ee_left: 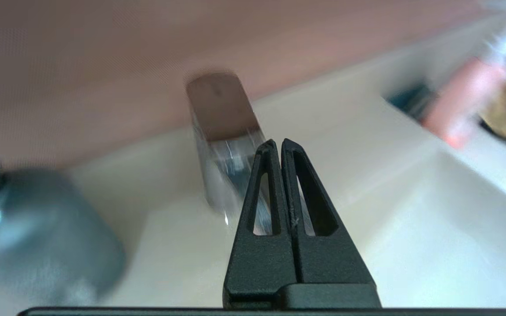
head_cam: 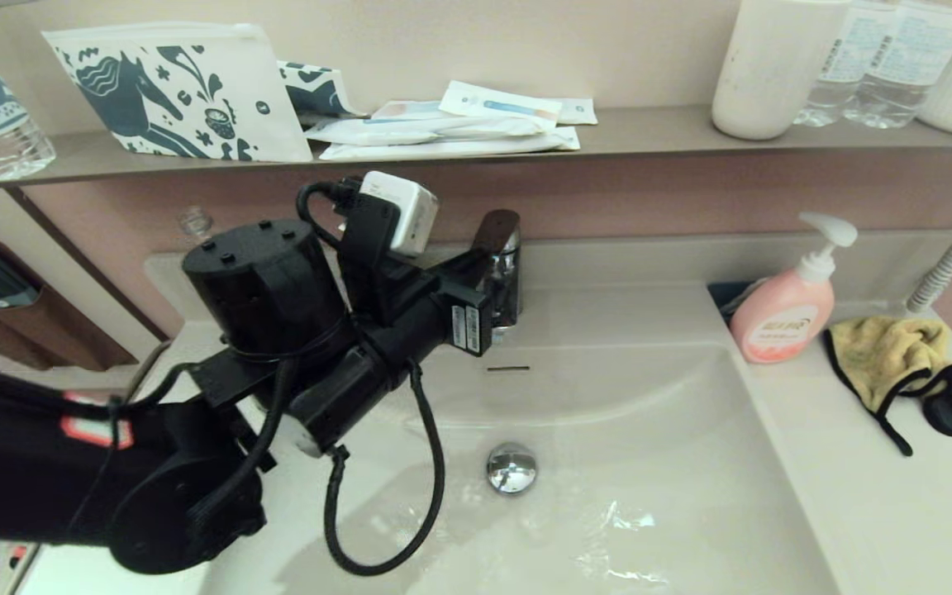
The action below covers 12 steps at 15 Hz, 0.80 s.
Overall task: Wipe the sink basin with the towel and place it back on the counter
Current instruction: Turn off the faucet, then pick up the cloth
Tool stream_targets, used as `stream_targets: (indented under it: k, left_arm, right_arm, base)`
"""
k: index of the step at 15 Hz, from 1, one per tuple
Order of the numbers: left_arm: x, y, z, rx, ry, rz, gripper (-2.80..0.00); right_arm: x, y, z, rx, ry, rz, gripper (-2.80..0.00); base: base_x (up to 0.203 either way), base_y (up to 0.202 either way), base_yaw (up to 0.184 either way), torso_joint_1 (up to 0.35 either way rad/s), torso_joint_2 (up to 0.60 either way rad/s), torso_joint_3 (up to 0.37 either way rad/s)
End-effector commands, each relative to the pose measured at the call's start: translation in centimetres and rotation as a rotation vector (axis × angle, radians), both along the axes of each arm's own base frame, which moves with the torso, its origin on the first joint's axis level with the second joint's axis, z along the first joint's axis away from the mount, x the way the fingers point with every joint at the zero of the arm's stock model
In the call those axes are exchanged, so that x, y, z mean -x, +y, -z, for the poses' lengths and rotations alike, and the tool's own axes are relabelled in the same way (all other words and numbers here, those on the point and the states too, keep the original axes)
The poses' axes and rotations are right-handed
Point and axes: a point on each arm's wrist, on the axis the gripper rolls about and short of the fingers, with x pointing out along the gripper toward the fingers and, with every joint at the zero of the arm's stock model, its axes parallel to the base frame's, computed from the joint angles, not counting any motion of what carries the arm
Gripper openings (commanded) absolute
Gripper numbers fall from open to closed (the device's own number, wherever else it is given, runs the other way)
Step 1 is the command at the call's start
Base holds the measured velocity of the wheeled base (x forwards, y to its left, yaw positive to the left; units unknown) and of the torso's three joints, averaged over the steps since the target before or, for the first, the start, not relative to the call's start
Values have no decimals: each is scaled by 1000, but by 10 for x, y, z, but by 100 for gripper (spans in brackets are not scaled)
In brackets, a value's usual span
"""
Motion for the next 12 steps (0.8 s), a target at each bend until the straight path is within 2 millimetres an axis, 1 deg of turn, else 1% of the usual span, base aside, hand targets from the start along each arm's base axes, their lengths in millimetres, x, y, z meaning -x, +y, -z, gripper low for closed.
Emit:
stream_targets:
  k: [1, 4, 5, 7, 8, 10, 12]
  left_arm:
    - [32, 21, -1, -8, 11, 8, -280]
    - [66, 52, 14, -39, 52, -10, -280]
    - [77, 63, 15, -35, 49, -14, -280]
    - [93, 88, 12, -8, 22, -55, -280]
    - [96, 104, 10, 5, 7, -116, -280]
    - [106, 131, -1, 49, -53, -216, -280]
    - [126, 153, -10, 67, -112, -290, -280]
  right_arm:
    - [0, 0, 0, 0, 0, -1, -280]
    - [0, 0, 0, 0, 0, 0, -280]
    - [0, 0, 0, 0, 0, -1, -280]
    - [0, 0, 0, 0, 0, 0, -280]
    - [0, 0, 0, 0, 0, -1, -280]
    - [0, 0, 0, 0, 0, -1, -280]
    - [0, 0, 0, 0, 0, 0, -280]
  base:
    - [0, 0, 0, 0, 0, 0]
    - [0, 0, 0, 0, 0, 0]
    - [0, 0, 0, 0, 0, 0]
    - [0, 0, 0, 0, 0, 0]
    - [0, 0, 0, 0, 0, 0]
    - [0, 0, 0, 0, 0, 0]
    - [0, 0, 0, 0, 0, 0]
